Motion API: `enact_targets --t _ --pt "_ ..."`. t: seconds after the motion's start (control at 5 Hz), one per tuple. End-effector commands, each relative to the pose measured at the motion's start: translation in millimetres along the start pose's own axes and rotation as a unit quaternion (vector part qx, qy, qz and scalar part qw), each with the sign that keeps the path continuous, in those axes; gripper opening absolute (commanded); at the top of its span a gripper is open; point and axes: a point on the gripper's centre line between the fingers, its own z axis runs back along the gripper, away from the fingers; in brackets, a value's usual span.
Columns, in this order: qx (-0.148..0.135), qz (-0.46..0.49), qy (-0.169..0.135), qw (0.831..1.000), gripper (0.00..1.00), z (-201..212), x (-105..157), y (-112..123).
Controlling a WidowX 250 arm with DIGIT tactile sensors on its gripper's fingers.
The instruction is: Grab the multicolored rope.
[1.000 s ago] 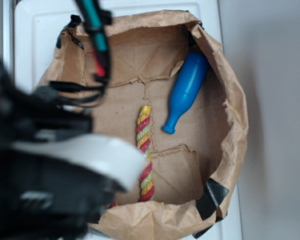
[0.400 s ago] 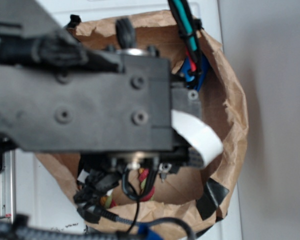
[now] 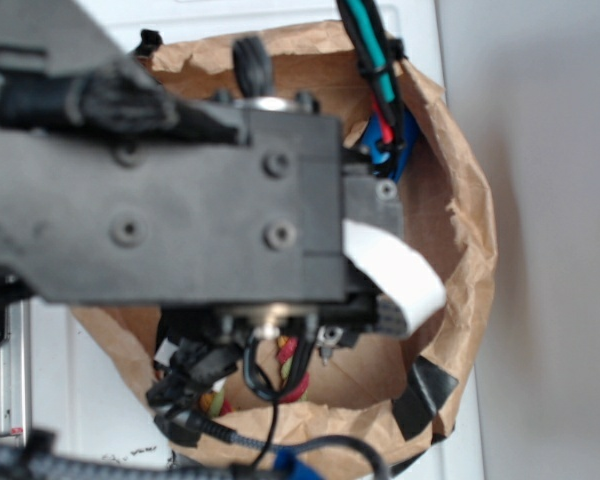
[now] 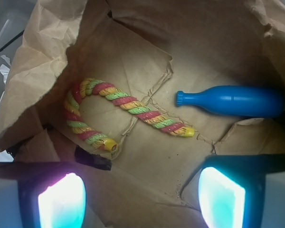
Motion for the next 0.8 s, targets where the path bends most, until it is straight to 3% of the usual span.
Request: enact_targets --t 0.0,0.2,0.4,0.6 --pt "-0.059 -0.127 -0.074 0.987 1.00 -5 7 2" --pt "-0.067 -0.141 -0.084 0.984 1.00 -9 6 12" --pt "-0.010 -0.168 -0.089 0.982 1.00 -36 4 12" --pt "0.009 -0.170 -0.071 0.983 1.00 -57 16 12"
